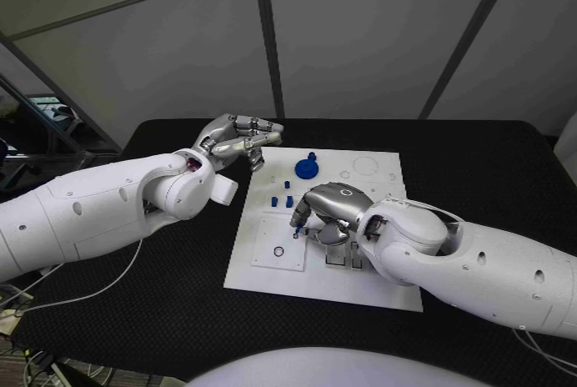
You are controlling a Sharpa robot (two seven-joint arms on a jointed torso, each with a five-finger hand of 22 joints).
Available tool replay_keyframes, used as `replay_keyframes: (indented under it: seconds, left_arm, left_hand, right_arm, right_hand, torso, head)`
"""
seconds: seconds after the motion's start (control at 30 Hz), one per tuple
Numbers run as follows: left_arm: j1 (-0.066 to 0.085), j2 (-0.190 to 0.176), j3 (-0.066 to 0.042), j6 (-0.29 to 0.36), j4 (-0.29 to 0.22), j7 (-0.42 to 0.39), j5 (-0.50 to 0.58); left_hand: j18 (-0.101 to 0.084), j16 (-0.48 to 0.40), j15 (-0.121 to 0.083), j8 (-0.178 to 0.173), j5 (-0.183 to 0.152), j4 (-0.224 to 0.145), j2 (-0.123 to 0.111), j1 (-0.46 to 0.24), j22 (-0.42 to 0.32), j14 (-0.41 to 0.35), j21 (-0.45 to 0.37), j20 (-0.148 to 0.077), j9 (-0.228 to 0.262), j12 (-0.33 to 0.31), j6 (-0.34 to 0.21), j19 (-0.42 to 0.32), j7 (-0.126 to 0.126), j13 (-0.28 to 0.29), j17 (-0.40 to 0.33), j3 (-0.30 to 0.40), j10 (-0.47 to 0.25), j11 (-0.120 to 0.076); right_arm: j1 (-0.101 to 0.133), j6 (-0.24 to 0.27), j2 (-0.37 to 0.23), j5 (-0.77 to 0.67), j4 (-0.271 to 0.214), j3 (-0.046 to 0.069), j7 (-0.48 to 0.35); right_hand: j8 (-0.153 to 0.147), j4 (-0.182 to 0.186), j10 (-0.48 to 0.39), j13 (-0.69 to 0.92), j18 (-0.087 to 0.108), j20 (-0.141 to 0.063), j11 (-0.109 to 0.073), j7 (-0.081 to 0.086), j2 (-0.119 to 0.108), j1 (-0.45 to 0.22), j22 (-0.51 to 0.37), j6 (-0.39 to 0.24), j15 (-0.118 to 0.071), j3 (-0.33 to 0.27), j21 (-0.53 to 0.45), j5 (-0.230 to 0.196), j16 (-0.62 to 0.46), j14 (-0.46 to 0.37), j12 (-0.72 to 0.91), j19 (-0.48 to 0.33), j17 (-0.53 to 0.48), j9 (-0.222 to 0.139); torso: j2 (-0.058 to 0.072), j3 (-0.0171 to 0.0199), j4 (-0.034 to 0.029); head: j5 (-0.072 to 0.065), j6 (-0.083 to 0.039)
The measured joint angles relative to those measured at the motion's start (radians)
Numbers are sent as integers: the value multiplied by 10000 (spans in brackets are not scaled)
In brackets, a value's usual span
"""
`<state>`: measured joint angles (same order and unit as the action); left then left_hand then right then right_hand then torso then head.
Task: Assemble the parts on the task board
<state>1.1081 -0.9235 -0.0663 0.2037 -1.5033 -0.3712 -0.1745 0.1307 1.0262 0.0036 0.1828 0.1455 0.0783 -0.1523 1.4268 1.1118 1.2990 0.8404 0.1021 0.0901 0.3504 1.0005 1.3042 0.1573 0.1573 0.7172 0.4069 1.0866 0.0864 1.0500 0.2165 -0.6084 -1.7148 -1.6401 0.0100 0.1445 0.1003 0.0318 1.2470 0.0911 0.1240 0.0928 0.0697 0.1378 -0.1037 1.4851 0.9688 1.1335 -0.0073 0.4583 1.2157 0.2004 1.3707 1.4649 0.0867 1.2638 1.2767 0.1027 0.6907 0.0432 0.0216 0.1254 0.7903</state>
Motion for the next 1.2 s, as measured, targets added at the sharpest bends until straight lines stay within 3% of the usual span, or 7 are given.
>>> replay_keyframes:
  seconds: [1.2]
  left_arm:
    - [-1, 89, 0, -14, 2, 40, 4]
  left_hand:
    - [0, 0, 0, 0, 0, 0, 40, -40, 0, 0, 0, 0, 2, 0, 1, 0, -1, 7, 2, 0, 1, -1]
  right_arm:
    - [-161, -289, 297, -311, 355, -34, 167]
  right_hand:
    - [-57, 12, -2, 4, 2, 0, 2, 15, -16, -93, -11, 13, 0, -12, 0, -39, 0, 0, -32, 0, -24, -3]
  torso:
    - [-2, 0, -2]
  head:
    - [237, 139]
